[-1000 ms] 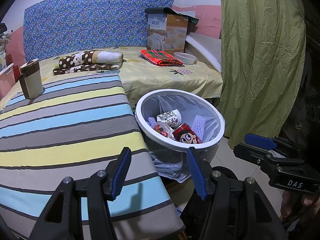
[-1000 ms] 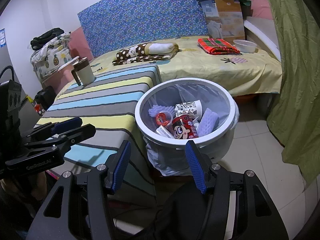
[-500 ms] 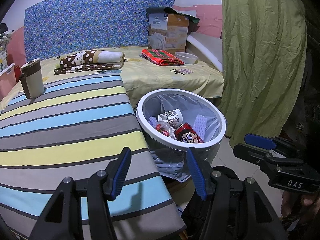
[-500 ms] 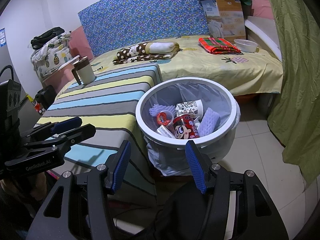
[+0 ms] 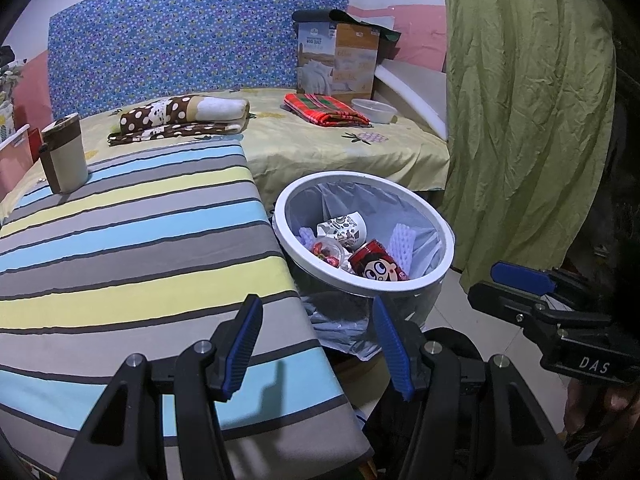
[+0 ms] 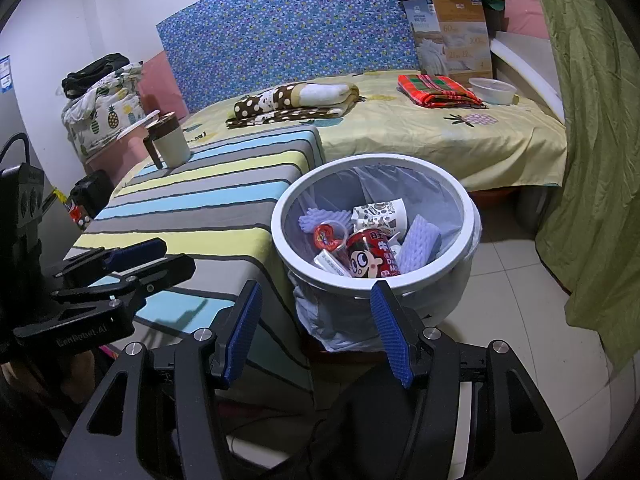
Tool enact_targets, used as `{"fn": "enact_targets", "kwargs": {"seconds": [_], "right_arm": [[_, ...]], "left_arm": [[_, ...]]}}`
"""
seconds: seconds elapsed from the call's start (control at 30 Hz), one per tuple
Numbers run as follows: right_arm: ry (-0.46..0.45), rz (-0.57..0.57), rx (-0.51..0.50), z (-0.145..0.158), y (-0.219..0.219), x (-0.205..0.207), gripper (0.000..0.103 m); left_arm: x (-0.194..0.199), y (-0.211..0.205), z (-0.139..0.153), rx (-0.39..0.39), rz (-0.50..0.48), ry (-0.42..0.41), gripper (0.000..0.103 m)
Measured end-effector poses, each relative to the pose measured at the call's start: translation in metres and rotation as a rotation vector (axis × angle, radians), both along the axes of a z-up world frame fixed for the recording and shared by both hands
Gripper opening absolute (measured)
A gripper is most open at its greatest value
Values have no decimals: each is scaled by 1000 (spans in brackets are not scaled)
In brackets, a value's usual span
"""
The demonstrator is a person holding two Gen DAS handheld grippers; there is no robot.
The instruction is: Collect trash
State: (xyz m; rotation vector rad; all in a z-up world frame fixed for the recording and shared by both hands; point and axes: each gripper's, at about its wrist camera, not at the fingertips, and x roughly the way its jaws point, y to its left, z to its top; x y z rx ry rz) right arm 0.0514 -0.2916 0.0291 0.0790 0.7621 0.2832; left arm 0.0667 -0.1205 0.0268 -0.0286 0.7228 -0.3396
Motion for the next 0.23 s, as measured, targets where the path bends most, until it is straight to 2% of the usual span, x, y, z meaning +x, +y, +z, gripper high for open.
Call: {"fn": "enact_targets", "kwargs": {"seconds": [0.23], "right_arm": [[-1, 0, 0, 0, 0, 0, 58]], "left_arm": [[-1, -1, 0, 4, 2, -4, 59]]}}
